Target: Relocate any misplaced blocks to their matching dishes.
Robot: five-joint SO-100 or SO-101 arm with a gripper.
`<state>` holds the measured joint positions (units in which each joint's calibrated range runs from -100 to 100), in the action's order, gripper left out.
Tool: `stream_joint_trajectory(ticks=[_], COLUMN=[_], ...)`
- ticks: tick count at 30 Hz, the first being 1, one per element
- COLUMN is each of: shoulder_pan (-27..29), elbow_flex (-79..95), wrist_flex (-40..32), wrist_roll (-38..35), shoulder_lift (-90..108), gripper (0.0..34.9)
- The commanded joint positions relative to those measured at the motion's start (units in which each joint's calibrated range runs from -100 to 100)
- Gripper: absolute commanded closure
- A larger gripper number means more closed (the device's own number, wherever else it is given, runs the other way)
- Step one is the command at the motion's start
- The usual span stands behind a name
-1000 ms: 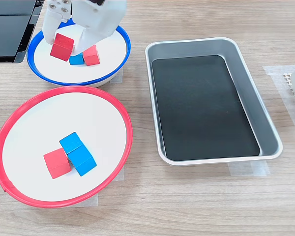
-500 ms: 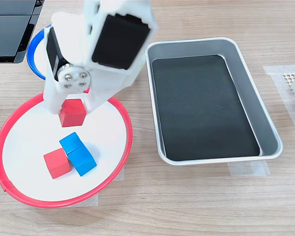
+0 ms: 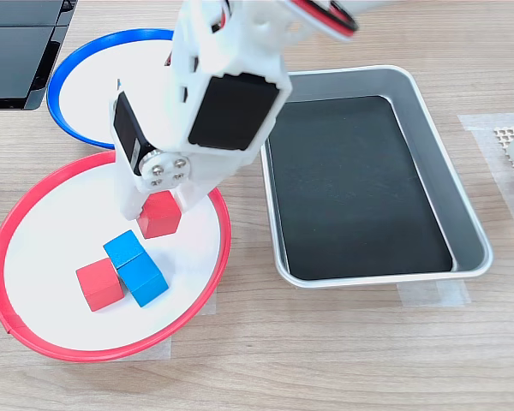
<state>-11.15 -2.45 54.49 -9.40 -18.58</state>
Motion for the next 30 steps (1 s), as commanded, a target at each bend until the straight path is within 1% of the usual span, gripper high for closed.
stream_joint_trajectory(ticks=[1,5,9,10,16,22,30], shoulder_pan=[0.8,0.9,0.9,0.8,0.1,-1.6,-5.3], elbow_flex=[-0.6,-0.5,-0.6,-0.7,-2.1,-3.0,-5.0], wrist_flex=[-1.1,-1.0,0.3,0.7,2.3,3.5,3.7], wrist_roll=[-0.4,-0.9,-1.9,-2.1,-2.5,-2.5,-2.1], shoulder_lift=[0.2,-0.3,-0.6,-0.6,-1.1,-0.8,-0.9], gripper=[34.6,34.0,28.2,26.1,19.7,18.8,17.7])
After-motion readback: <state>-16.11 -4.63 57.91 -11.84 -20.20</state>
